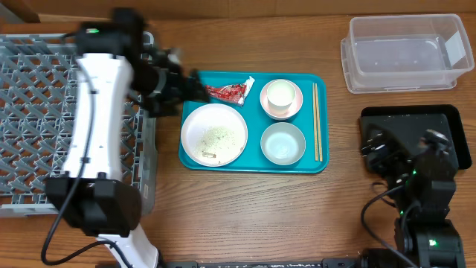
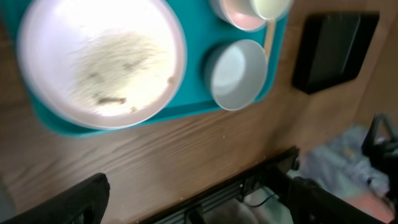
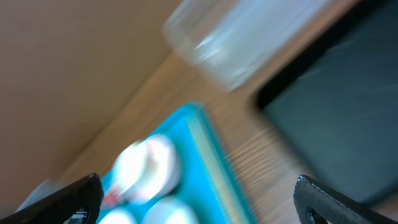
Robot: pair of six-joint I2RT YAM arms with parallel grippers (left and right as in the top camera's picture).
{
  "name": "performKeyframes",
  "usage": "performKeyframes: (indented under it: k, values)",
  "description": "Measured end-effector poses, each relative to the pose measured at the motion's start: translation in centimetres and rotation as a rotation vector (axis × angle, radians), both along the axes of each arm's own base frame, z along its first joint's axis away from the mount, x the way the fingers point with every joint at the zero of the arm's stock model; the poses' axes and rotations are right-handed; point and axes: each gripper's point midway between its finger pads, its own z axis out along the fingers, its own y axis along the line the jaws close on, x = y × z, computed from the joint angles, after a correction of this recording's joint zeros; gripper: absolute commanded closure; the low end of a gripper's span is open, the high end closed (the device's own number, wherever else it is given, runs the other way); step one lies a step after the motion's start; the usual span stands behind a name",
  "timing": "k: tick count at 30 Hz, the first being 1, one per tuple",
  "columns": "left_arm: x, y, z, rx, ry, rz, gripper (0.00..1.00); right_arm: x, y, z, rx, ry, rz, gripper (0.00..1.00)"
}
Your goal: Sort waste into correct bins and load items into the dishwasher
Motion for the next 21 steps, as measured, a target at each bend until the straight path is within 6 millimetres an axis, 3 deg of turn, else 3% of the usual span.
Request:
performKeyframes:
  k: [1,2,8,10,13,21]
  values:
    - [0.0,-1.3,0.0,-0.002,-0.025,-0.039,0.09,-0.1,-1.1,-0.4,-0.016,0.017,-0.050,0.00]
    - [0.0,-2.6,0.0,0.002,-0.049,-0.075,0.00,-0.3,-2.2,-0.7,-0.029,0.033,-0.095,0.00]
    - [-0.8,-8.5,-1.0,0.148,-0.132,-0.144,0.00,-0.8,-6.5,-3.1,-0.063,0.144,-0.271,0.00]
    - [-0.9,-9.9,-1.2,0.197,-0.161,-0.126,0.06,-0.8,-7.0,-4.0,-0.066,0.183,-0.289,0.00]
    - [-0.4,-11.5,-1.3,0.251,-0.222,-0.081,0.25,-0.6,-7.2,-5.2,-0.064,0.234,-0.292,0.00]
    - [2.9,-13.9,-0.1,0.264,-0.382,0.104,0.45,-0.4,-7.4,-9.5,-0.052,0.403,-0.287,0.00]
